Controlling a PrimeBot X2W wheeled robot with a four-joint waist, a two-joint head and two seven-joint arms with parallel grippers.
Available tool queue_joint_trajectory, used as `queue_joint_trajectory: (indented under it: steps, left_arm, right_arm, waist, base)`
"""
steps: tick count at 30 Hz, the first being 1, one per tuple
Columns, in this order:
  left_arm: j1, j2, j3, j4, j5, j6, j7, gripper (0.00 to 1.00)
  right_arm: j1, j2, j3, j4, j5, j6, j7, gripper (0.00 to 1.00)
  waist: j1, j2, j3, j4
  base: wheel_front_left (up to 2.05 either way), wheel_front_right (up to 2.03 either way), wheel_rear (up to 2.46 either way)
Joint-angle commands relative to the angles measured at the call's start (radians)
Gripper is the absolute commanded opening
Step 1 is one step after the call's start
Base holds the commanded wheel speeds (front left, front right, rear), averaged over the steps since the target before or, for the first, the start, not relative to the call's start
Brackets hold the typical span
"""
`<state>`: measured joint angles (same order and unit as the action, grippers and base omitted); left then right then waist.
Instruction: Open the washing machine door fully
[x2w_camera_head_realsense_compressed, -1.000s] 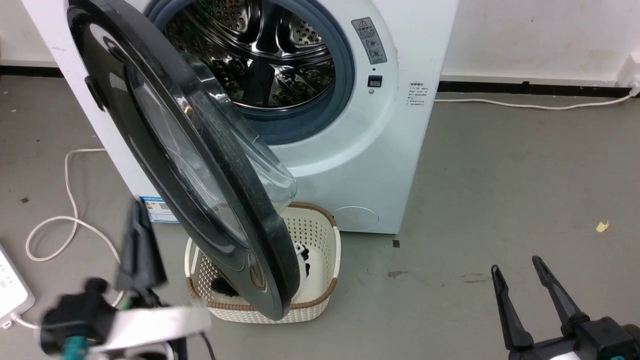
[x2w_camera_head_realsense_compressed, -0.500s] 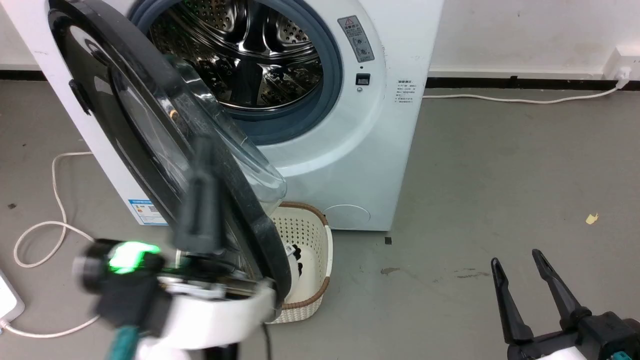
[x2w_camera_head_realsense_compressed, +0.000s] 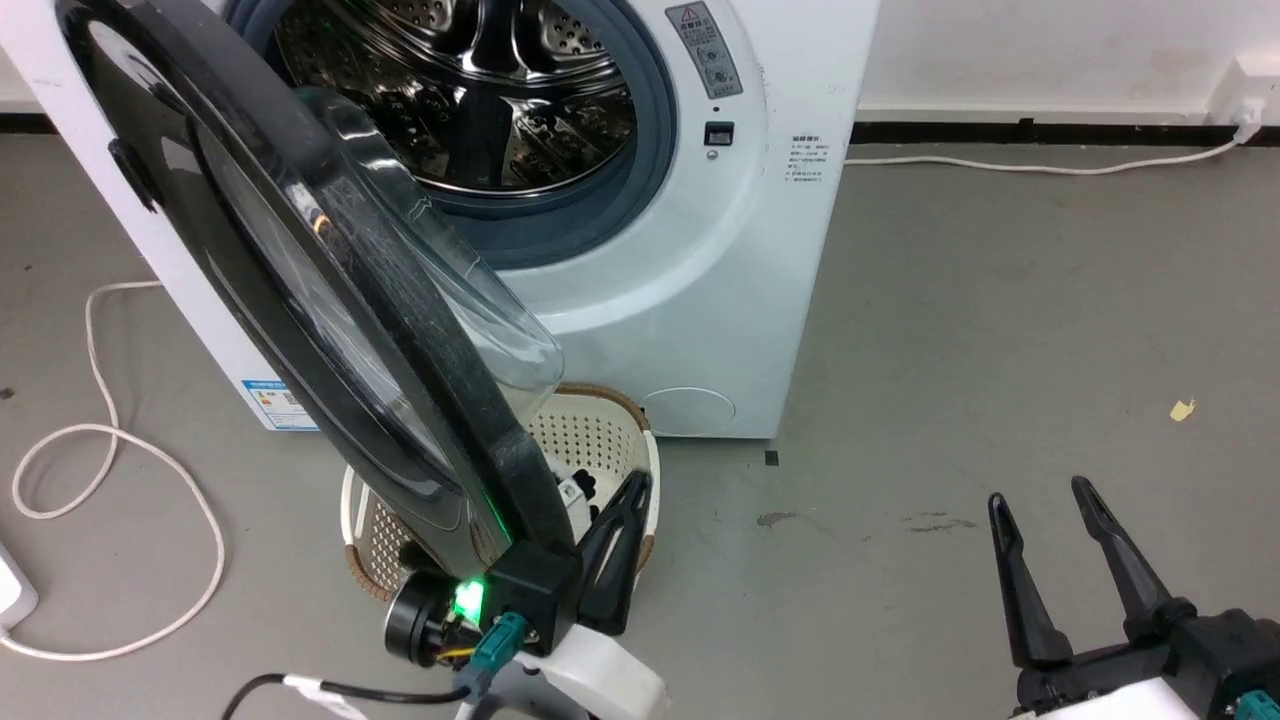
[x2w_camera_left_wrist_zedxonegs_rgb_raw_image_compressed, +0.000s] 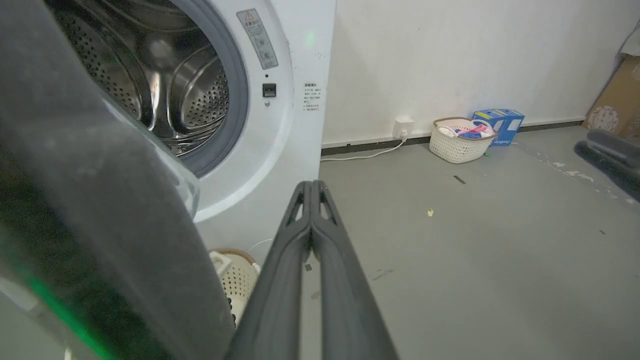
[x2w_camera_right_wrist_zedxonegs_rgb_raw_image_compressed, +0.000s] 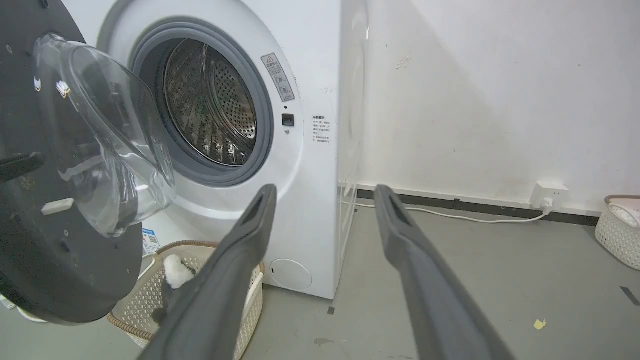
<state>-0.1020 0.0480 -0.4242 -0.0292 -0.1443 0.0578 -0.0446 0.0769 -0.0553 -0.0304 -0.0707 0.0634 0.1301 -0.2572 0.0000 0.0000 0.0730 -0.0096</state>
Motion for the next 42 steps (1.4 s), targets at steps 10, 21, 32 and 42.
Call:
queue_joint_trajectory:
  steps: [10, 21, 32, 42]
  left_arm:
    - [-0.007, 0.007, 0.057, 0.151, -0.043, 0.057, -0.072, 0.00]
    - [0.039, 0.024, 0.074, 0.163, -0.070, 0.067, -0.105, 0.00]
    - [0.082, 0.080, 0.142, 0.108, -0.098, 0.101, -0.102, 0.00]
    - [0.048, 0.151, 0.320, 0.093, -0.207, 0.118, -0.129, 0.00]
  right_arm:
    - [0.005, 0.005, 0.001, -0.001, -0.006, 0.001, -0.005, 1.00]
    - [0.041, 0.005, 0.003, 0.004, -0.007, 0.001, -0.005, 1.00]
    - [0.039, 0.005, 0.025, 0.005, -0.009, 0.001, -0.005, 1.00]
    - [0.017, -0.045, 0.042, -0.014, -0.026, 0.001, -0.005, 1.00]
  waist:
    - [0.0000, 0.0000, -0.015, 0.038]
    - [0.0000, 0.0000, -0.056, 0.201]
    - [0.0000, 0.0000, -0.038, 0.399]
    - [0.0000, 0.0000, 0.079, 0.447]
  base:
    - [0.00, 0.00, 0.00]
    - [0.00, 0.00, 0.00]
    - [0.00, 0.00, 0.00]
    - [0.00, 0.00, 0.00]
